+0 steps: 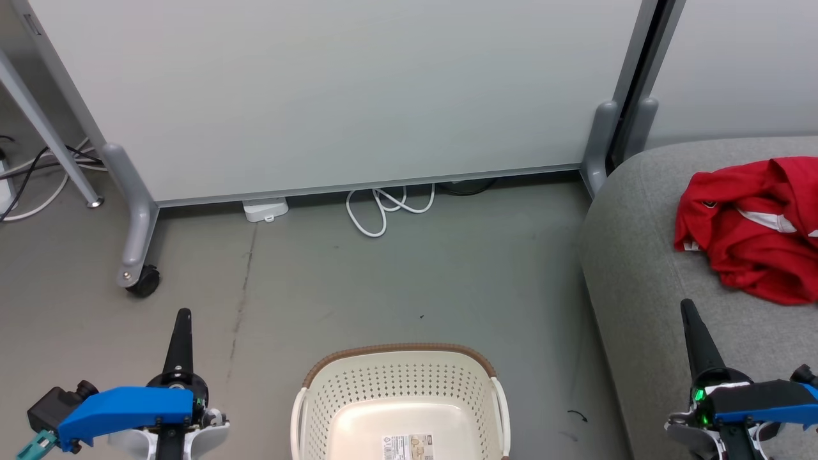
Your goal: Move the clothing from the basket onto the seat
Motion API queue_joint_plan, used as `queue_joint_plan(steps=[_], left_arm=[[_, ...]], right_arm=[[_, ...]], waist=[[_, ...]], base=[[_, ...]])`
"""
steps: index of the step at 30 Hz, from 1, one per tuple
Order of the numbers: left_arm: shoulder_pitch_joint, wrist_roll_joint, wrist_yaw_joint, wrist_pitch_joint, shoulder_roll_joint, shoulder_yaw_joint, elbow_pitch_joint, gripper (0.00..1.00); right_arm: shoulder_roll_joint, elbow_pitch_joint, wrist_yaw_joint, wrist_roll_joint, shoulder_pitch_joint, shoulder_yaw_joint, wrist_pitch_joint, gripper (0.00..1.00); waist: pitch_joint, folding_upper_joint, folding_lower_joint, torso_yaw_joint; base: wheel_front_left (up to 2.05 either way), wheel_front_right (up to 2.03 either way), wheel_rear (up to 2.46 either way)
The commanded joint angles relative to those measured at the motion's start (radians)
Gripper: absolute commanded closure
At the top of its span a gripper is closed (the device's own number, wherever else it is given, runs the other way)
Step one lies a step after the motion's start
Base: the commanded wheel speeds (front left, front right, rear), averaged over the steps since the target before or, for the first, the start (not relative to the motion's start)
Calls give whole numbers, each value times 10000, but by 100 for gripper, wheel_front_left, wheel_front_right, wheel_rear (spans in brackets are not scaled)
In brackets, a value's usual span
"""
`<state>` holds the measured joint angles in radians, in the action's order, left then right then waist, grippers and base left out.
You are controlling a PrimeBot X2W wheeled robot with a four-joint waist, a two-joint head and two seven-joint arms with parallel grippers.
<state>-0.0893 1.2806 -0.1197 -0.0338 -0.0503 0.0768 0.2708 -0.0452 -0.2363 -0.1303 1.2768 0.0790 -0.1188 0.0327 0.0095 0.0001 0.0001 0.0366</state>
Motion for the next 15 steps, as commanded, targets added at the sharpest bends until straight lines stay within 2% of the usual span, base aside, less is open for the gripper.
queue_joint_plan(steps=[1,15], left_arm=[[-214,221,-49,-54,-8,47,-111,100],[-222,1420,-88,-359,-5,194,-177,100]], right_arm=[[-69,39,-6,228,220,13,59,100],[-74,-12,-6,1441,270,28,376,100]], waist=[[-2,-1,0,-11],[-23,-1,0,-133]], base=[[0,0,0],[0,0,0]])
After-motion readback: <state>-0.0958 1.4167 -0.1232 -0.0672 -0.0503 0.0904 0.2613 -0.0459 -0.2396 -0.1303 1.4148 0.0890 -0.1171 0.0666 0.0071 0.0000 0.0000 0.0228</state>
